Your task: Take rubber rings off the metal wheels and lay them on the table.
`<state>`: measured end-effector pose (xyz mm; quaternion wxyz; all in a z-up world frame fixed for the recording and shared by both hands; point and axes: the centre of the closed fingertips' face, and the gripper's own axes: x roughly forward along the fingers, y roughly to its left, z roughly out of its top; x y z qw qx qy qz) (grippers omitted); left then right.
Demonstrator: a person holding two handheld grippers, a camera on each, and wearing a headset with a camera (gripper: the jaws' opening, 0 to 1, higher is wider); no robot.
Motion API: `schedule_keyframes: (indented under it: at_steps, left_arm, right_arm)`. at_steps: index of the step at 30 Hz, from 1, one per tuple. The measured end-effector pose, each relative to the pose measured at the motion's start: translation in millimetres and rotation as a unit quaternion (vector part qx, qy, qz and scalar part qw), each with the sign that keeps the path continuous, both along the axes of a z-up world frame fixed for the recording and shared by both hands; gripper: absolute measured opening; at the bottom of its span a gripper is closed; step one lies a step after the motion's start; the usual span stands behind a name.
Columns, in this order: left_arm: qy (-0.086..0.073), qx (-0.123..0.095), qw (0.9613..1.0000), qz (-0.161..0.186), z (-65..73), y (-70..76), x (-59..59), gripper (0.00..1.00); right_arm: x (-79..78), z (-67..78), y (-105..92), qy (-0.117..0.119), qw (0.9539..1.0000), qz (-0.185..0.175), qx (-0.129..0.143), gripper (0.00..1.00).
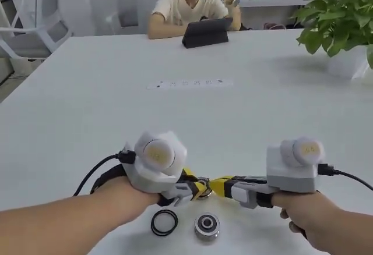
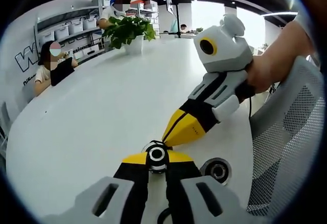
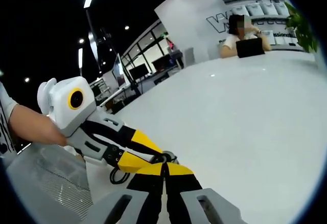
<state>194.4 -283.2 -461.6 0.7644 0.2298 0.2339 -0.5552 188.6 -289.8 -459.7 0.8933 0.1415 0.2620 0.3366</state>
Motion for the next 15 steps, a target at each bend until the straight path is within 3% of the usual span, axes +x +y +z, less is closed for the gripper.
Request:
schedule_keyframes:
  at_steps: [12, 14, 15]
  left_arm:
    - [-0.007, 0.001, 1.0000, 0.001, -0.2, -0.1, 0.0, 0.06]
    - [-0.006, 0.002, 1.0000, 0.002, -0.4, -0.2, -0.2, 0.06]
    - [-0.007, 0.001, 1.0000, 0.002, -0.3, -0.2, -0.1, 0.06]
  right_arm:
    - [-1.6, 1.7, 3.9, 0.002, 0.9999, 0.009, 0.008, 0.00]
    - [-3.7, 15.5, 15.1, -0.007, 0.9985, 0.025, 0.049, 0.00]
    - [-2.0, 10.3, 9.2, -0.011, 0.9996, 0.021, 0.016, 0.00]
